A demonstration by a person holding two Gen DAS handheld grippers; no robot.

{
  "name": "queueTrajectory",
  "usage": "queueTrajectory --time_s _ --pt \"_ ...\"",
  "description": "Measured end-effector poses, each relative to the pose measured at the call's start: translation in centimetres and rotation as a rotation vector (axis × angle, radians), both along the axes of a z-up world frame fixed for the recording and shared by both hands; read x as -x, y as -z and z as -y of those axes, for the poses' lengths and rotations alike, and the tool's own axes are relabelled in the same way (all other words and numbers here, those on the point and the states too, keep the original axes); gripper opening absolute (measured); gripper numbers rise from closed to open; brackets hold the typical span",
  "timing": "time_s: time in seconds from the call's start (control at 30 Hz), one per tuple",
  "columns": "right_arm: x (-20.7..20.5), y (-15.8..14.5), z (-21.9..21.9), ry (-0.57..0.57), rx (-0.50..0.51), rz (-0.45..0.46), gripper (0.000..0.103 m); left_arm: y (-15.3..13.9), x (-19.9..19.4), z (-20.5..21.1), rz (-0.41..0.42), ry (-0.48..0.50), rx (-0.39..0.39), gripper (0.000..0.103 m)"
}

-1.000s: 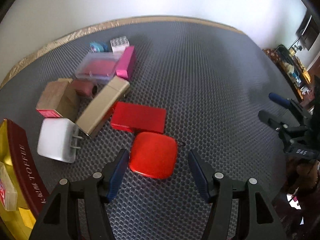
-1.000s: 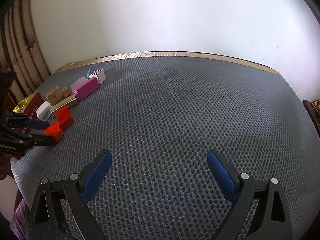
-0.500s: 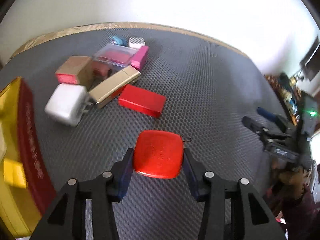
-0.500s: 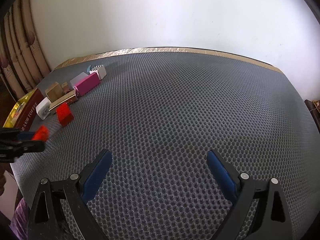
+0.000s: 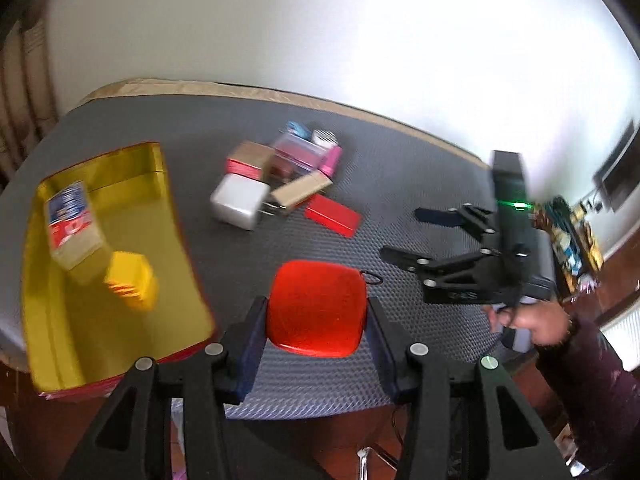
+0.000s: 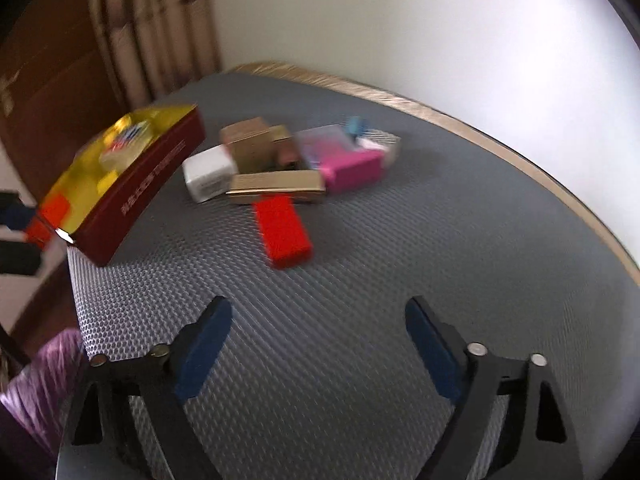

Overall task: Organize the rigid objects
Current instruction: 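Place the red rounded square in the tray while the right gripper grasps the red rectangle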

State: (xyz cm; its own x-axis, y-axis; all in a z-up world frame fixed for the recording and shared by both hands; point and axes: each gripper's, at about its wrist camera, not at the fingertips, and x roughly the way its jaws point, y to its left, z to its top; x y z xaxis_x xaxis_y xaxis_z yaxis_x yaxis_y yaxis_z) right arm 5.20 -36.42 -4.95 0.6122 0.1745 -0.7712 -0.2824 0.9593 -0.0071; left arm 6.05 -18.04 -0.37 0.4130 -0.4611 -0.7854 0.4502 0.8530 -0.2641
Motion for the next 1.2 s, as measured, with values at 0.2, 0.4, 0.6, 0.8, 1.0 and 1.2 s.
queueTrajectory --time_s 0.2,0.4,0.6,0.8,1.0,1.2 --pt "-3.6 0.2 -3.0 -0.058 0.046 -0.048 0.08 -1.2 0.2 -5.3 0.024 -0.105 -0.004 0.048" --pt "-6.3 1.5 -4.4 -0.075 0.098 -0.111 0.072 -1.7 -0.4 -9.9 0.033 -0.201 -0.018 0.048" --pt "-8.0 2.4 -4.8 -0.086 0.089 -0.167 0.063 -0.8 -1.6 -12.2 0.012 -0.256 -0.03 0.048" --pt "-7.8 2.1 -5.6 -0.111 0.104 -0.175 0.033 0.7 -3.4 -13.2 -0.005 -0.29 -0.045 0.048" --pt "-7.6 1.9 -6.0 -0.109 0.116 -0.172 0.027 1.9 -5.6 -13.9 0.005 -0.324 -0.097 0.048" --pt "-7.5 1.7 -5.1 -0.083 0.075 -0.174 0.027 3.0 -7.1 -14.0 0.006 -0.329 -0.13 0.048"
